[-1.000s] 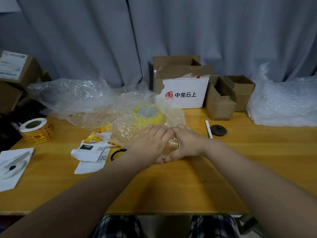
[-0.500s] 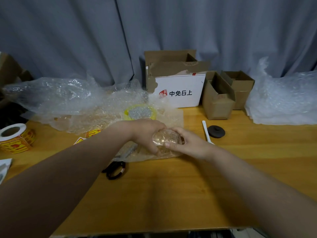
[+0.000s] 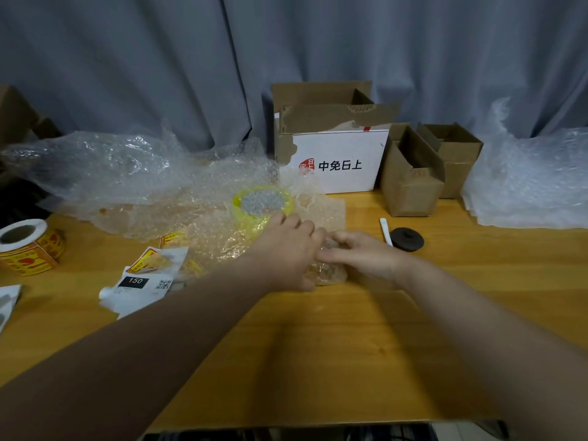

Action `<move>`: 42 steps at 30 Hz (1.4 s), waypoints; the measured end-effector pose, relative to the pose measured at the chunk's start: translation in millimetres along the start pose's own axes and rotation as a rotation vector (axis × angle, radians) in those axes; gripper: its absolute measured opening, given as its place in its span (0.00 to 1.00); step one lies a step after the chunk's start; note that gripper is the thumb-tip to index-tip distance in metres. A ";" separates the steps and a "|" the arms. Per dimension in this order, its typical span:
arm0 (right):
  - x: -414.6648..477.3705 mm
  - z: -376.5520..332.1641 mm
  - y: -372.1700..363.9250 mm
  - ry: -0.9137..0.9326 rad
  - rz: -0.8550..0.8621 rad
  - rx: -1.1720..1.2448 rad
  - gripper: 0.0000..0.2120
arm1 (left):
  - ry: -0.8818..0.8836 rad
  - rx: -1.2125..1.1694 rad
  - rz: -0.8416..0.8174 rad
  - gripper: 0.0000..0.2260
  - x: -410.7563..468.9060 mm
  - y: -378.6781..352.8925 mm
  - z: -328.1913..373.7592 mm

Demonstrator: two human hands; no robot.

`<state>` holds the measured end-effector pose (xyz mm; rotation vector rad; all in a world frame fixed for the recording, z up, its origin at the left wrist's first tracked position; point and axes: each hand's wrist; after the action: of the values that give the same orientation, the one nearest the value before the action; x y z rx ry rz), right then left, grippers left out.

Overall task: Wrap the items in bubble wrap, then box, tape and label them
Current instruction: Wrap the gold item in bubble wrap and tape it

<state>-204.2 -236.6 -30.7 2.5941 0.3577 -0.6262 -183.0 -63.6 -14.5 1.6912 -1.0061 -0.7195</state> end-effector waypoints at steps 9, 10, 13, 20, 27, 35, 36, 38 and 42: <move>-7.9 7.0 -5.9 -0.309 0.382 0.283 0.09 | -0.040 0.021 0.069 0.38 -11.8 -12.5 5.4; -7.1 2.6 -8.3 -0.330 0.374 0.222 0.09 | -0.051 0.036 0.076 0.39 -14.4 -13.3 6.2; -0.1 -7.5 -12.8 -0.335 0.421 0.081 0.09 | -0.044 0.041 0.149 0.41 -21.6 -16.8 6.7; 5.2 -27.7 -16.6 -0.332 0.411 0.145 0.17 | -0.120 0.064 0.179 0.41 -28.5 -11.6 14.2; 8.0 -30.4 -13.0 -0.410 0.397 0.192 0.12 | -0.176 0.067 0.124 0.40 -22.1 -4.3 10.5; 18.7 -20.8 -16.5 -0.386 0.372 0.245 0.08 | -0.228 0.105 0.114 0.37 -16.2 1.1 11.8; 19.4 -20.8 -16.9 -0.376 0.352 0.242 0.09 | -0.219 0.080 0.089 0.37 -15.5 1.5 10.8; 18.7 -19.5 -15.8 -0.356 0.306 0.265 0.07 | -0.188 0.025 0.039 0.35 -13.2 3.7 7.9; 12.1 -17.6 -11.8 -0.271 0.289 0.375 0.05 | -0.161 -0.098 -0.042 0.33 -3.5 12.0 0.3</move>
<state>-191.3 -216.2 -26.7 2.7765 -0.2413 -0.9997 -188.3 -62.5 -3.2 1.5925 -1.0315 -0.9296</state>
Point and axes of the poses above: each hand's wrist, its own x-axis towards the middle knuckle, its own y-axis out of the back of the hand, z = x × y, and after that the axes turned 13 degrees about -y, right-handed
